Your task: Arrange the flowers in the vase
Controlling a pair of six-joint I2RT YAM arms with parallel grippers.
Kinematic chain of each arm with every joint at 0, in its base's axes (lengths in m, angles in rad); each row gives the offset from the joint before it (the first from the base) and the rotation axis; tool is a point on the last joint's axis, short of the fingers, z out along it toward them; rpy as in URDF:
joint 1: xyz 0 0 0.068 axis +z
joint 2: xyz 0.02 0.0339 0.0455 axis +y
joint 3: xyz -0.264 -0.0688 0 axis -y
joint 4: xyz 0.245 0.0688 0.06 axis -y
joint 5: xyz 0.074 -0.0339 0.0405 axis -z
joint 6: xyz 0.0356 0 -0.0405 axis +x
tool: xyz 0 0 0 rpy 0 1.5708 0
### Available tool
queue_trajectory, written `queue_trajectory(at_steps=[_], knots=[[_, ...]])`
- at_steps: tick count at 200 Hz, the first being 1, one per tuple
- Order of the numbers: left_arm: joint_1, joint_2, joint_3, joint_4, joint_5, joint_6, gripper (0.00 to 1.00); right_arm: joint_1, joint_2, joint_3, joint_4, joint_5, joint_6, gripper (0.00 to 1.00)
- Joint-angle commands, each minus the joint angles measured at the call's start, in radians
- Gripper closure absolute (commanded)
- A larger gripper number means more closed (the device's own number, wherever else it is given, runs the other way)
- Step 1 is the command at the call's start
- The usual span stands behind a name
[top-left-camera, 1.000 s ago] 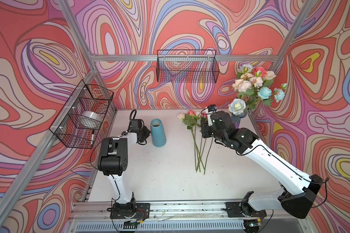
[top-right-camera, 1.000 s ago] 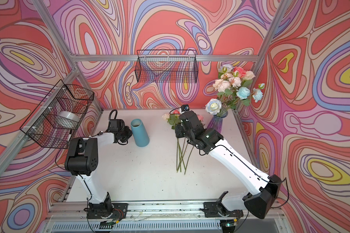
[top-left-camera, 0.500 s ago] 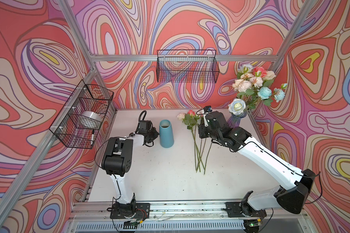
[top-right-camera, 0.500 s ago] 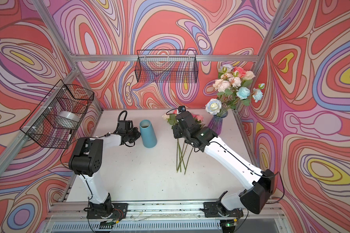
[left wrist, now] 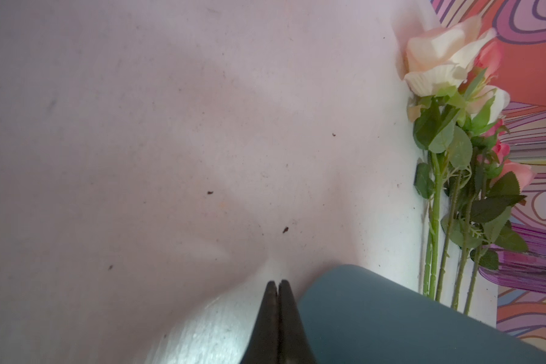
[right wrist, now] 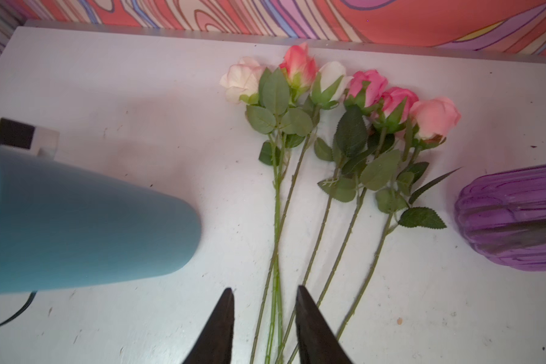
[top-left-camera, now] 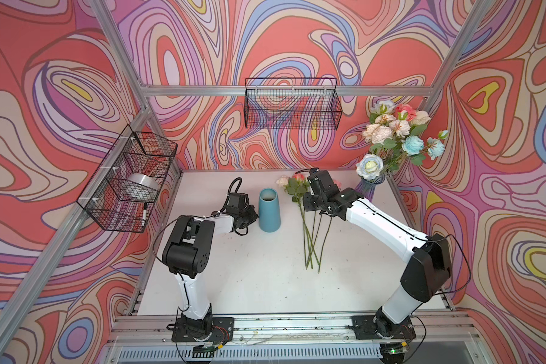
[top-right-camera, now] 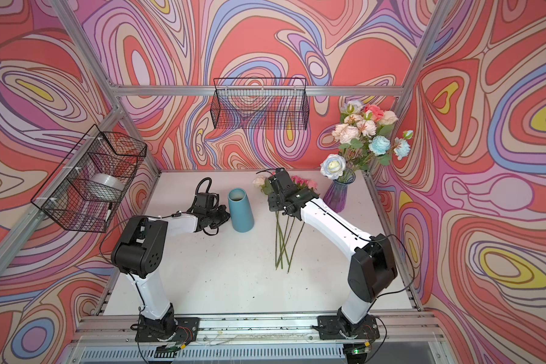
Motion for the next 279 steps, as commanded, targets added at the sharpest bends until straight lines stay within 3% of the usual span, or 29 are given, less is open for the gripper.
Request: queue_trajectory(at_steps=[1, 73, 112, 136, 150, 166, 177, 192, 212, 230, 245, 257, 279], knots=[[-0.040, -0.034, 0.002, -0.002, 0.020, 0.026, 1.00, -0.035, 0.116, 0.086, 0.009, -0.034, 0.027, 0.65], [-0.054, -0.078, -0.070, 0.014, 0.003, 0.062, 1.00, -0.095, 0.428, 0.240, 0.059, 0.009, 0.081, 0.61], [-0.054, -0.294, -0.107, -0.135, -0.133, 0.042, 1.00, -0.105, 0.546, 0.303, 0.036, 0.023, 0.115, 0.60], [-0.054, -0.452, -0.046, -0.325, -0.197, 0.085, 0.82, -0.121, 0.567, 0.298, 0.061, -0.003, 0.150, 0.62], [-0.053, -0.551, -0.016, -0.372, -0.217, 0.134, 0.59, -0.136, 0.583, 0.295, 0.078, -0.029, 0.160, 0.68], [-0.053, -0.631, 0.023, -0.373, -0.241, 0.235, 0.24, -0.171, 0.608, 0.297, 0.094, -0.096, 0.181, 0.81], [-0.049, -0.645, 0.096, -0.417, -0.289, 0.313, 0.14, -0.177, 0.601, 0.272, 0.127, -0.109, 0.179, 0.83], [-0.038, -0.633, 0.184, -0.445, -0.311, 0.394, 0.12, -0.179, 0.590, 0.252, 0.151, -0.124, 0.173, 0.84], [-0.025, -0.618, 0.222, -0.416, -0.321, 0.400, 0.12, -0.179, 0.579, 0.253, 0.142, -0.133, 0.173, 0.87], [-0.002, -0.626, 0.166, -0.354, -0.293, 0.328, 0.12, -0.178, 0.561, 0.250, 0.133, -0.123, 0.171, 0.94], [0.042, -0.650, 0.083, -0.288, -0.188, 0.229, 0.15, -0.178, 0.528, 0.233, 0.138, -0.137, 0.170, 1.00], [0.061, -0.676, 0.026, -0.248, -0.146, 0.156, 0.16, -0.175, 0.484, 0.206, 0.157, -0.148, 0.176, 1.00], [0.061, -0.721, -0.010, -0.221, -0.124, 0.142, 0.17, -0.159, 0.386, 0.147, 0.187, -0.167, 0.180, 1.00]])
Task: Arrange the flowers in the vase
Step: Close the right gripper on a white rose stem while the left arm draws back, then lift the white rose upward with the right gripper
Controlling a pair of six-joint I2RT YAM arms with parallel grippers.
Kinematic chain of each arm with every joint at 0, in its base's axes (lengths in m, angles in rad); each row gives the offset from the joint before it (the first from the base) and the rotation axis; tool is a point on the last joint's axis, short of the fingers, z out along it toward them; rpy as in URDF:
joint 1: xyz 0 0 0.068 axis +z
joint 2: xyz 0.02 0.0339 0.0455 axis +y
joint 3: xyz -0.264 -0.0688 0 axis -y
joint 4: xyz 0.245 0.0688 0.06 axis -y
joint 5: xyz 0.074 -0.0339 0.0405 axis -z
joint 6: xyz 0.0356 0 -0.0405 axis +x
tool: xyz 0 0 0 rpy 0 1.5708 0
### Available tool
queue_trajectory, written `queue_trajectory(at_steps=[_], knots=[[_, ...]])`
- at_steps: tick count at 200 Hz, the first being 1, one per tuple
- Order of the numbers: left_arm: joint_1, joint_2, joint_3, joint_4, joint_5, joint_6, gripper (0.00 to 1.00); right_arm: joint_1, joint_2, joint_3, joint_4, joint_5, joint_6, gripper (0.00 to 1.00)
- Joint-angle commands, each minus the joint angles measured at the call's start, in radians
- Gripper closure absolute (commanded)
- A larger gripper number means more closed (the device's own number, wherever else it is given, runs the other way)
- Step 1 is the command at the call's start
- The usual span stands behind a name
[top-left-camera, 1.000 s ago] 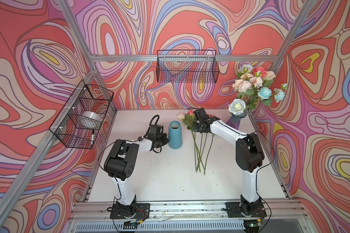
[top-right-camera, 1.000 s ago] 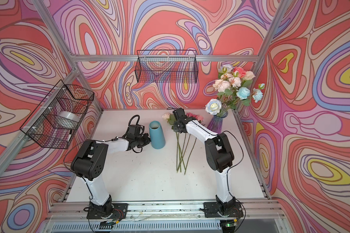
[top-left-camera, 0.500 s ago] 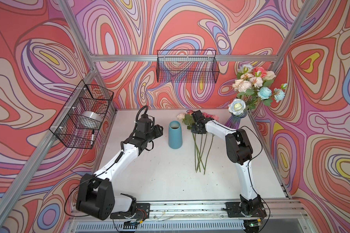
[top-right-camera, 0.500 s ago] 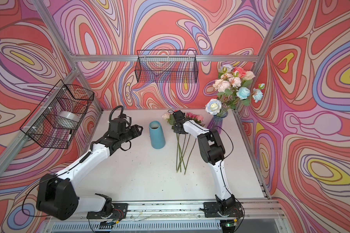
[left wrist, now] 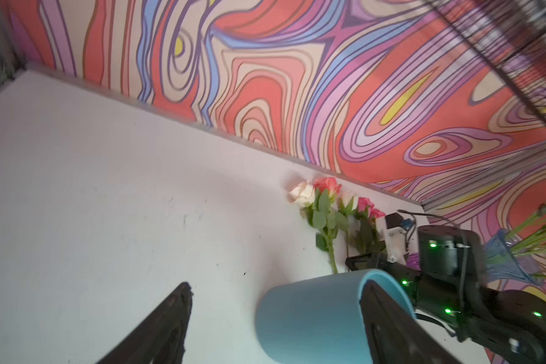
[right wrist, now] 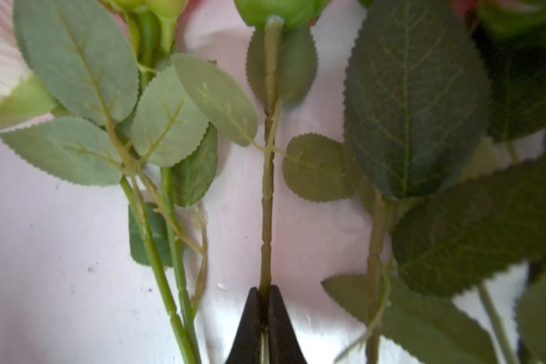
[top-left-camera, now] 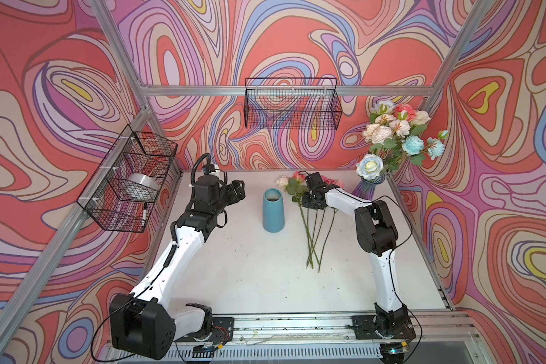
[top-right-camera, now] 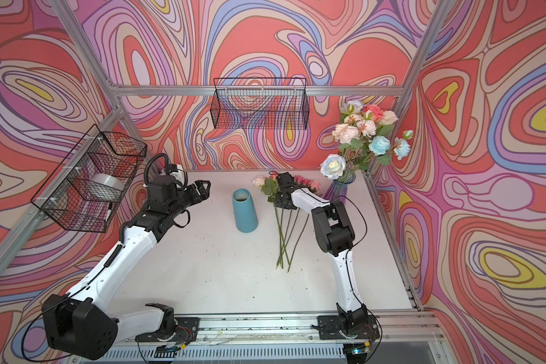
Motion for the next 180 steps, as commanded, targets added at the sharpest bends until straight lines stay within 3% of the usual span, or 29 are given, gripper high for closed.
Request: queue_trajectory(at_steps=[1, 72, 110, 141, 180], knots=[[0.001, -0.066, -0.020, 0.072, 0.071, -0.076, 0.17, 0.018, -0.144, -0.049, 0.046, -0.026, 0.006, 1.00], [0.002, -0.125, -0.056, 0.141, 0.128, -0.114, 0.18, 0.177, -0.454, -0.227, 0.152, 0.204, -0.106, 1.00], [0.002, -0.139, -0.080, 0.182, 0.137, -0.119, 0.18, 0.278, -0.656, -0.354, 0.332, 0.283, -0.155, 1.00], [0.001, -0.144, -0.089, 0.207, 0.157, -0.125, 0.18, 0.381, -0.767, -0.477, 0.554, 0.321, -0.289, 1.00], [0.002, -0.156, -0.132, 0.332, 0.236, -0.160, 0.18, 0.445, -0.791, -0.437, 0.798, 0.358, -0.456, 1.00]])
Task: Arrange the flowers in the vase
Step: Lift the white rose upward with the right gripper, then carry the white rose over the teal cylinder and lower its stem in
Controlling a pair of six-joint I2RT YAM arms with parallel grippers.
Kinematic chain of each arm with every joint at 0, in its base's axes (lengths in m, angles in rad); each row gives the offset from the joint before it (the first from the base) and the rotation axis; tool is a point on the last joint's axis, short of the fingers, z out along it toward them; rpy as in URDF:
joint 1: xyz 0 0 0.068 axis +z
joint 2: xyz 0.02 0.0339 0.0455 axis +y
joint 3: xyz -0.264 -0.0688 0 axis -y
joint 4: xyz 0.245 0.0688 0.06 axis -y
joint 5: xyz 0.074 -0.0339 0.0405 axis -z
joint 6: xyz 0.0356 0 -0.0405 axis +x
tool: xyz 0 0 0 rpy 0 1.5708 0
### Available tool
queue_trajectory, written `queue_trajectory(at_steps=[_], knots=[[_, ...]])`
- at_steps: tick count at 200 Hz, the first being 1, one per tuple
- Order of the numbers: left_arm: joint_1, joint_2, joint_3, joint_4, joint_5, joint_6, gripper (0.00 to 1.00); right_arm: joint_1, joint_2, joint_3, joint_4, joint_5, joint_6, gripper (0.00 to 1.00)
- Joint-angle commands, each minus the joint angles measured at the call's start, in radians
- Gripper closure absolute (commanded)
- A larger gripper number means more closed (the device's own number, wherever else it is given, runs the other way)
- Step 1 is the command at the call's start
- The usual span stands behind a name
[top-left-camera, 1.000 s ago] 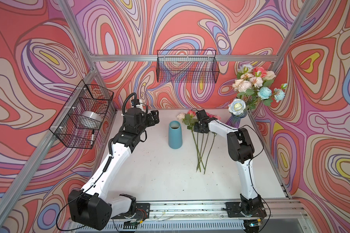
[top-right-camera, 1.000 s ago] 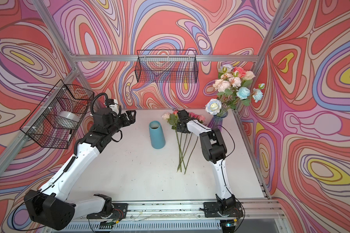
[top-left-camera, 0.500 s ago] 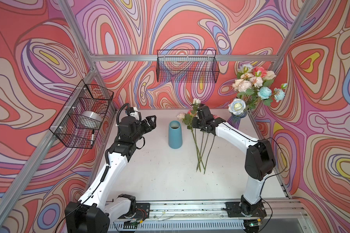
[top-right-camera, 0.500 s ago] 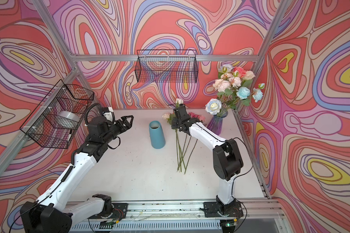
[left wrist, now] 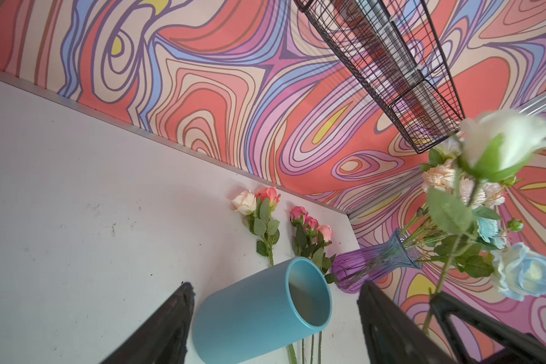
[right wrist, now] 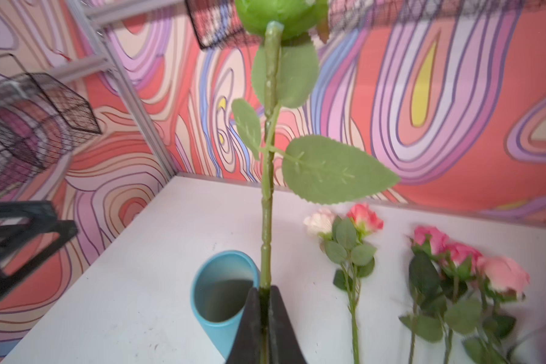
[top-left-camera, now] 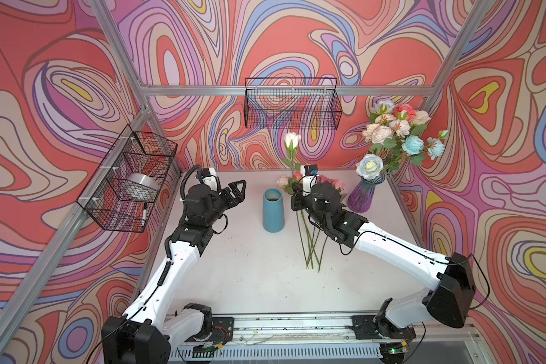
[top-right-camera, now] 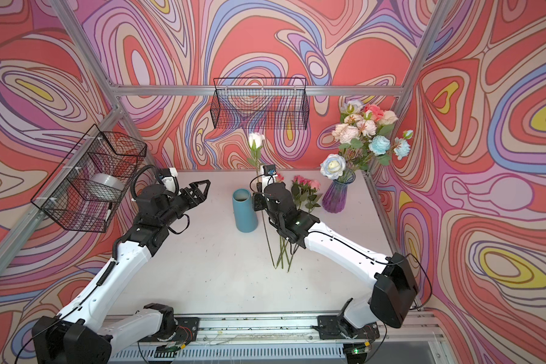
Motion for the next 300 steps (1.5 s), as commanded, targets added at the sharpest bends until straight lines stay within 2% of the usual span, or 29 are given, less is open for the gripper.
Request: queue_trajectory(at_steps=[1, 26, 52, 73, 116, 164, 196, 224, 271, 287, 300], knots=[[-0.001, -0.024, -0.027, 0.119, 0.074, -0.034, 0.18, 0.016, -0.006, 0.041, 0.233, 0.052, -0.146, 1.00], [-0.001, -0.037, -0.065, 0.226, 0.124, -0.052, 0.17, 0.017, 0.062, 0.163, 0.353, 0.070, -0.221, 1.00], [0.000, -0.066, -0.112, 0.295, 0.086, -0.051, 0.15, 0.017, 0.152, 0.300, 0.432, 0.085, -0.248, 1.00], [-0.001, -0.078, -0.143, 0.343, 0.062, -0.066, 0.13, 0.017, 0.214, 0.432, 0.411, 0.068, -0.244, 1.00], [-0.002, -0.052, -0.118, 0.336, 0.129, -0.083, 0.13, 0.016, 0.320, 0.608, 0.425, 0.074, -0.292, 1.00], [-0.002, -0.057, -0.123, 0.337, 0.113, -0.080, 0.12, 0.016, 0.477, 0.723, 0.377, 0.083, -0.372, 1.00], [-0.003, -0.050, -0.121, 0.333, 0.120, -0.081, 0.11, 0.016, 0.509, 0.679, 0.361, 0.110, -0.362, 1.00], [-0.003, -0.053, -0.118, 0.321, 0.111, -0.080, 0.11, 0.017, 0.486, 0.576, 0.276, 0.108, -0.278, 1.00], [-0.001, -0.042, -0.102, 0.283, 0.103, -0.083, 0.08, 0.023, 0.417, 0.360, 0.268, 0.079, -0.201, 1.00], [-0.001, -0.035, -0.100, 0.282, 0.108, -0.086, 0.07, 0.028, 0.405, 0.343, 0.234, 0.085, -0.187, 0.97], [-0.001, -0.033, -0.100, 0.275, 0.101, -0.086, 0.05, 0.031, 0.387, 0.318, 0.227, 0.093, -0.167, 0.90]])
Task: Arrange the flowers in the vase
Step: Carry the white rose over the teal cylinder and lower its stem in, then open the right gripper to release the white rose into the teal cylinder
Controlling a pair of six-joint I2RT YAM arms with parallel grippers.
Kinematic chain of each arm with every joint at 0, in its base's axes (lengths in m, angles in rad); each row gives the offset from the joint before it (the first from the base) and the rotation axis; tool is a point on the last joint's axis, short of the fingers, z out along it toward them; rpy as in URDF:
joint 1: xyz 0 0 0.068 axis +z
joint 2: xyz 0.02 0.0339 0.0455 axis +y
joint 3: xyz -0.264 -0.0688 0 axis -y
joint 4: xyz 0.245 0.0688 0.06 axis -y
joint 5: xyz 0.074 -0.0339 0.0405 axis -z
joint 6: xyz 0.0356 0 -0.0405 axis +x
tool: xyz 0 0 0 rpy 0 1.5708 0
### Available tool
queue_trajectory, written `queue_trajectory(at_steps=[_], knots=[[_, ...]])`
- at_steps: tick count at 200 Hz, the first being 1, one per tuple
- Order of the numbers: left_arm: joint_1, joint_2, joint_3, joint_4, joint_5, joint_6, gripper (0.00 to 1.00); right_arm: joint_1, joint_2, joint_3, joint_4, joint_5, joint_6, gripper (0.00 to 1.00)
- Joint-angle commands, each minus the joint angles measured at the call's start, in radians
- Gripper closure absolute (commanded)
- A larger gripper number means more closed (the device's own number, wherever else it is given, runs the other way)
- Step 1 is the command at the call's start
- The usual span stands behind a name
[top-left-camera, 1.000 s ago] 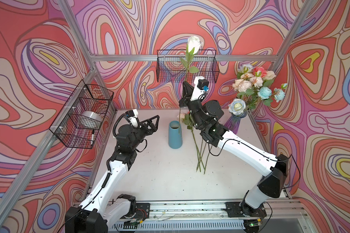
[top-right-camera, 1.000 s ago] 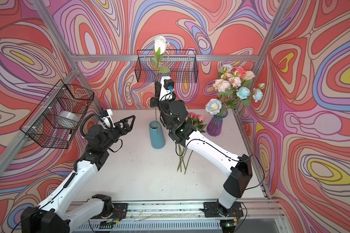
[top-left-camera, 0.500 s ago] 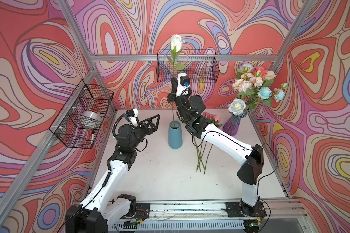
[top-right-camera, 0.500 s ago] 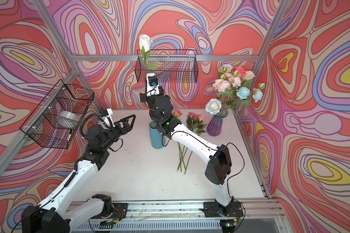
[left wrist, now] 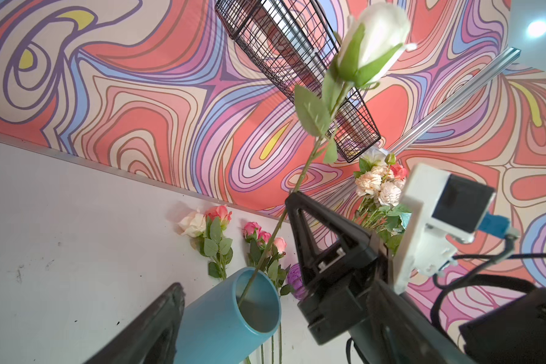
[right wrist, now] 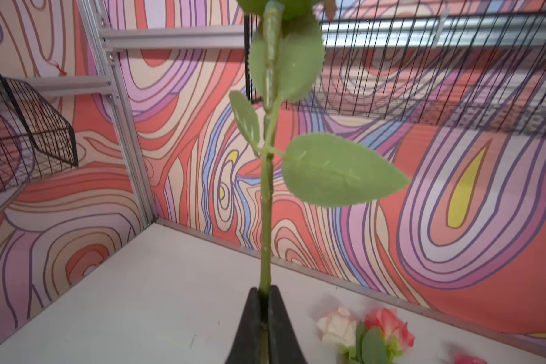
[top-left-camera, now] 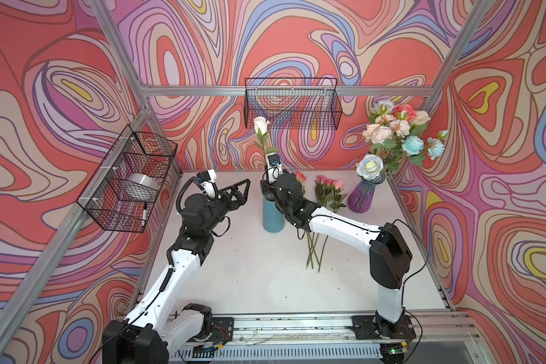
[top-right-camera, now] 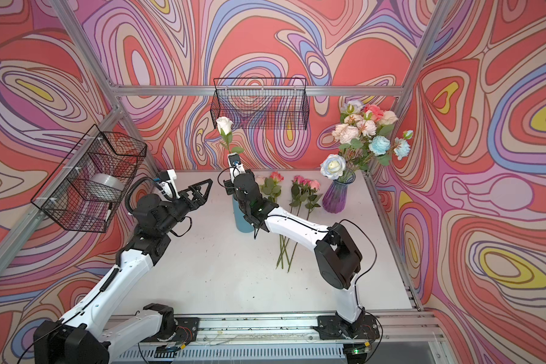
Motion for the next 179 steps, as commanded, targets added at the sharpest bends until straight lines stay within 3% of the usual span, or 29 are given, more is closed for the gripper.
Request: queue_trajectory(at_steps=[1, 14, 45, 131, 179], knots=[[-0.001, 0.010, 0.026, -0.007, -0.007, -0.012, 0.05, 0.011, -0.086, -0.027, -0.025, 0.003, 0.051, 0.89], [-0.001, 0.009, 0.027, -0.010, -0.011, -0.012, 0.02, 0.012, -0.104, -0.045, -0.033, -0.004, 0.061, 0.82], [-0.002, 0.013, 0.026, -0.012, -0.020, 0.000, 0.01, 0.019, -0.145, -0.075, -0.026, 0.002, 0.064, 0.81], [-0.001, 0.017, 0.026, -0.010, -0.012, 0.002, 0.01, 0.045, -0.252, -0.141, -0.051, 0.022, 0.073, 0.66], [-0.003, 0.011, 0.027, -0.005, 0.000, 0.000, 0.01, 0.045, -0.370, -0.273, -0.021, 0.142, 0.070, 0.66]])
